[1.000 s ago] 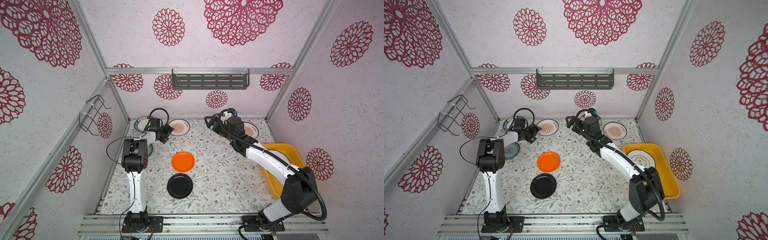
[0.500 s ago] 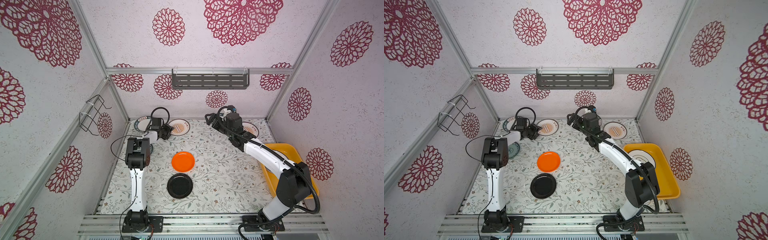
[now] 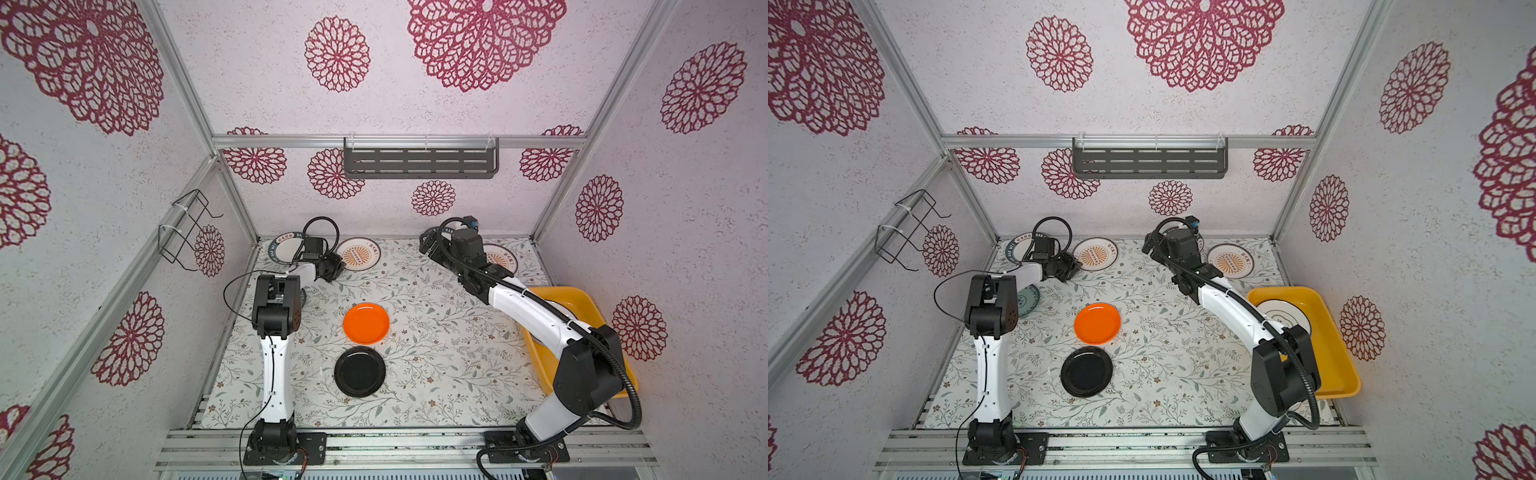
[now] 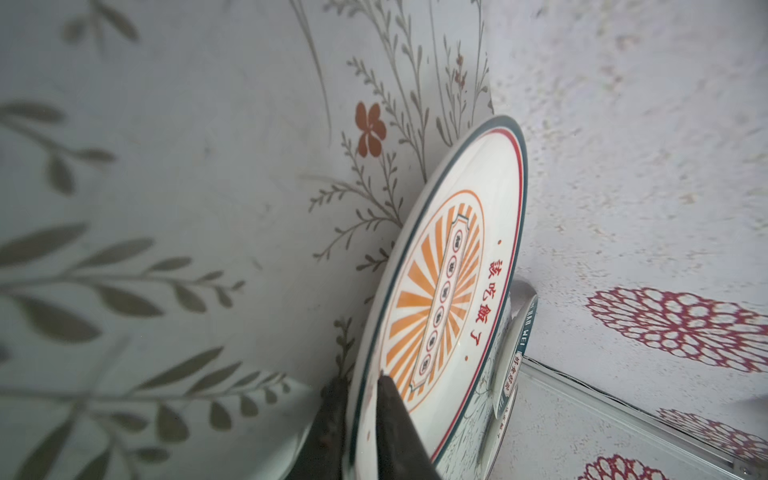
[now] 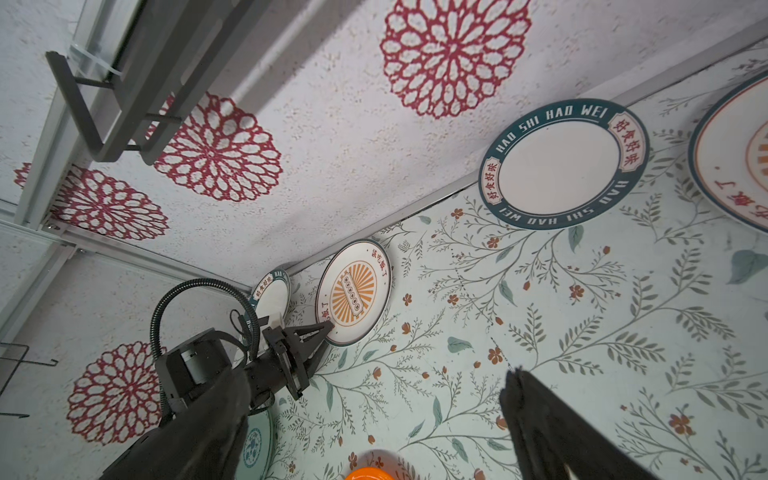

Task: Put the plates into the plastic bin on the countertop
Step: 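Grasp the orange-sunburst plate rim with the left gripper and lift it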

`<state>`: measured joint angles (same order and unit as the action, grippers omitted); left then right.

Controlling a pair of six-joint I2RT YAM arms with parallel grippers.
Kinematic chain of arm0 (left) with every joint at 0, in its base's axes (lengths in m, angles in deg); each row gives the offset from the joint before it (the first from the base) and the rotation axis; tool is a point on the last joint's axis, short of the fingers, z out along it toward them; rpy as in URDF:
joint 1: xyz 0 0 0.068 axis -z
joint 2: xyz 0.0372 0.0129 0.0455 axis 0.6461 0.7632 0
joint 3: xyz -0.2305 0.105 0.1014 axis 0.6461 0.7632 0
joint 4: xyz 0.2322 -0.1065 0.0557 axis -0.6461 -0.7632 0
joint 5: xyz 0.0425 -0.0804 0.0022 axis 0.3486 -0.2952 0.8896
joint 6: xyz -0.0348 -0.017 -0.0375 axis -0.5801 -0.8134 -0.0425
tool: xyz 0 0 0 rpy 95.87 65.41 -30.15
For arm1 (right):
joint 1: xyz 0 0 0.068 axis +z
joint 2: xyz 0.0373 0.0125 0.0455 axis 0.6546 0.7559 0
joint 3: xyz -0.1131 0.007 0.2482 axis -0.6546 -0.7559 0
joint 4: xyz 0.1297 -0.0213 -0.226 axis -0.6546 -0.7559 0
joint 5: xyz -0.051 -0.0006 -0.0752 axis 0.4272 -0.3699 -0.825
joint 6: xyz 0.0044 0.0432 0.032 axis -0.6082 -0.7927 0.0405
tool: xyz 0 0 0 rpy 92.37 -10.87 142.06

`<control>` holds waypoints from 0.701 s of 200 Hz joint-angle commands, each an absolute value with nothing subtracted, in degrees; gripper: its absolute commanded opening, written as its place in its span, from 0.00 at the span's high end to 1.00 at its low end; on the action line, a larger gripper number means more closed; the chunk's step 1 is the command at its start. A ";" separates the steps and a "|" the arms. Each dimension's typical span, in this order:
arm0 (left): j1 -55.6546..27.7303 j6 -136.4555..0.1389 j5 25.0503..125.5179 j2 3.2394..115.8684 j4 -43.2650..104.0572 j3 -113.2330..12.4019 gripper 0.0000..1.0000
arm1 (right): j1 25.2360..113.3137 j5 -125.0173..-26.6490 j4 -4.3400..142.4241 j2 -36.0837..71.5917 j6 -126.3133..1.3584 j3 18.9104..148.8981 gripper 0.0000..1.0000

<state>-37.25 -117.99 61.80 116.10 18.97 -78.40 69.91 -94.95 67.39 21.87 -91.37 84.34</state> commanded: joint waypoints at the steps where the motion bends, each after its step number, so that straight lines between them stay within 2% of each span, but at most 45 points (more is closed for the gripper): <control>1: -37.13 -117.82 62.44 117.53 15.81 -77.10 0.86 | 69.37 -97.77 68.18 17.79 -91.04 83.40 0.01; 59: -37.01 -118.34 62.95 115.62 18.92 -75.65 1.00 | 68.75 -98.40 67.90 15.92 -92.06 80.49 0.01; 140: -35.65 -120.04 65.07 104.40 26.33 -65.31 1.00 | 64.61 -93.93 65.56 13.00 -92.42 76.48 0.01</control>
